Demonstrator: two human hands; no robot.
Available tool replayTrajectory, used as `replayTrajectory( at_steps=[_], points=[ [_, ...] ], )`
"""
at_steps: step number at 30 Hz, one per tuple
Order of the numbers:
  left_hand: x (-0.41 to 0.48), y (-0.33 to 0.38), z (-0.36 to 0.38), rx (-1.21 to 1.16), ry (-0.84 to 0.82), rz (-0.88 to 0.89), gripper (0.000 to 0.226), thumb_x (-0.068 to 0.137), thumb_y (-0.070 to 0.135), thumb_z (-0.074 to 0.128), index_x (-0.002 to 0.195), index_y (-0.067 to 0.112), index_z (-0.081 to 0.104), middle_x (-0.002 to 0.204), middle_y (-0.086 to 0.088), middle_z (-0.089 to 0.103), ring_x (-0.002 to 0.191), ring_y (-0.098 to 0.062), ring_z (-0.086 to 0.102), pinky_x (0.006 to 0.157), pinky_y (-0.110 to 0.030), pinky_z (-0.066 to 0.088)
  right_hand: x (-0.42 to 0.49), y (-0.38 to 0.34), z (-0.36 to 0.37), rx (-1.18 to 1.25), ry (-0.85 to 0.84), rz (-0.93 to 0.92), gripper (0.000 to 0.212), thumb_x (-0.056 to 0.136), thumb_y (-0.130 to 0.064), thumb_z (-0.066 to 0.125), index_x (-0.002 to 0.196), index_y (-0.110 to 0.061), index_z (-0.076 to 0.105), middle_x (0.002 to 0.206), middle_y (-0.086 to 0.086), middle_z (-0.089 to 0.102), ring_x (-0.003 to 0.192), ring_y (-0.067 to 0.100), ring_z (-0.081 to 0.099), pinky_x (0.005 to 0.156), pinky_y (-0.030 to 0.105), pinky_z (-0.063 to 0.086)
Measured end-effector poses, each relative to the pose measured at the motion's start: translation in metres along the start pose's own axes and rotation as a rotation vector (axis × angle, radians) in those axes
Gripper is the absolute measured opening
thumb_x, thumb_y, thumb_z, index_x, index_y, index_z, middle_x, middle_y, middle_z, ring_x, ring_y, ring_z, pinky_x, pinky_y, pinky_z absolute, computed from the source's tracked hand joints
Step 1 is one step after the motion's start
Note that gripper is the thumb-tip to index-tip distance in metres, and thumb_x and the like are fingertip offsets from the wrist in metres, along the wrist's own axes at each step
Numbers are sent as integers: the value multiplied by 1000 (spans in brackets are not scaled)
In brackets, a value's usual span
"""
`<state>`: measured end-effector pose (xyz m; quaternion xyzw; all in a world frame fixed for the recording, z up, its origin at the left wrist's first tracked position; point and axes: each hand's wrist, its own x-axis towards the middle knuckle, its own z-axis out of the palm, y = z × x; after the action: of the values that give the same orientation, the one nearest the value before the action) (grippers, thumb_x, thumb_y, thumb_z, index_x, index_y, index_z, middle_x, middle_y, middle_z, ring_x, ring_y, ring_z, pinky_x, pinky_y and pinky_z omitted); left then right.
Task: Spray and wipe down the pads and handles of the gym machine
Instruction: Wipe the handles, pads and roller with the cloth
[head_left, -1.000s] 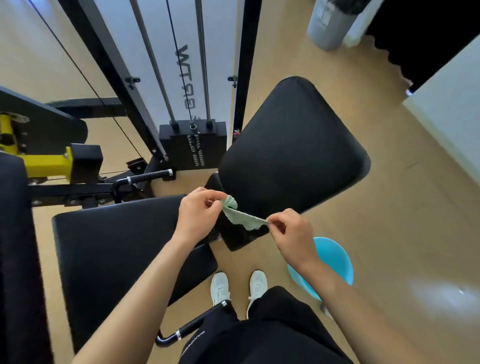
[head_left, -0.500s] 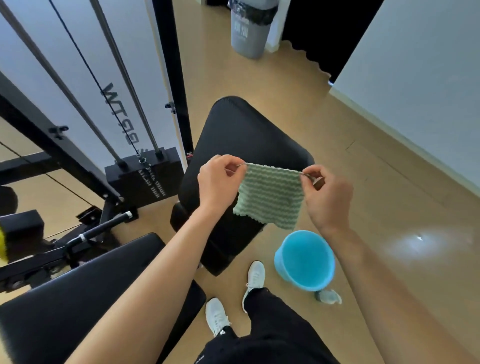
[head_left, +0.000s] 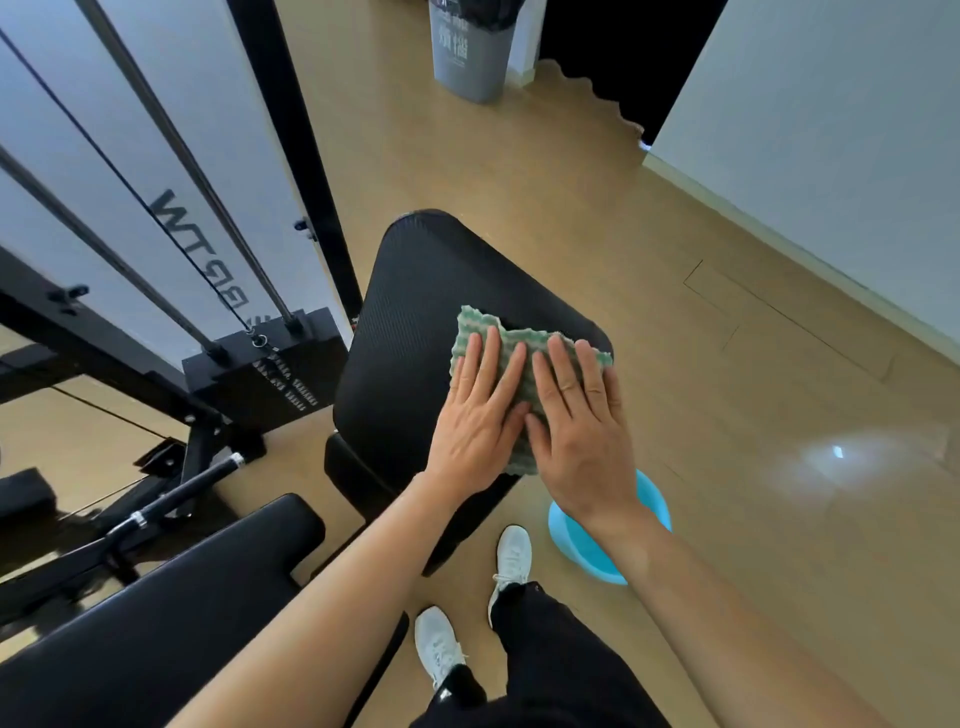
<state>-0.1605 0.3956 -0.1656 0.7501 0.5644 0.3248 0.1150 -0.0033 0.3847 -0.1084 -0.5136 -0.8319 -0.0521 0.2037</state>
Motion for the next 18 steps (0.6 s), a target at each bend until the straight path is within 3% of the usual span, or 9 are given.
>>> replayTrajectory(
  at_steps=[3,6,8,13,18],
  points=[
    [20,-10,-5,72,21,-4,61,111,44,19,162,30,-9,170,-3,-17,159,-30,-9,129,-47,-3,18,4,-4,-107,-52,-7,62,106,-30,50,162,-14,28,172,5,17,159,28,9,128,49,14],
    [48,-22,-19,142,37,3,60,110,44,20,163,27,-4,171,-7,-8,159,-30,-8,129,-45,-3,52,6,-14,-131,-151,-5,67,105,-36,49,164,-17,23,170,9,22,155,34,26,125,49,23],
    [69,-32,-32,170,53,9,59,110,42,23,164,25,5,172,-10,0,159,-31,-3,129,-46,0,80,5,-21,-112,-242,22,71,104,-44,49,164,-20,20,168,10,28,150,35,36,119,49,33],
    [112,-59,-59,197,96,32,52,110,40,25,153,18,44,167,-14,25,158,-35,12,129,-47,4,152,3,-22,16,-584,113,102,88,-73,56,164,-29,6,171,-3,19,144,28,44,104,44,47],
    [133,-89,-74,188,126,13,50,109,41,25,141,17,55,155,-9,44,153,-34,25,129,-46,11,200,-7,0,98,-705,139,119,78,-77,66,164,-28,2,161,1,37,136,28,52,104,48,50]
  ],
)
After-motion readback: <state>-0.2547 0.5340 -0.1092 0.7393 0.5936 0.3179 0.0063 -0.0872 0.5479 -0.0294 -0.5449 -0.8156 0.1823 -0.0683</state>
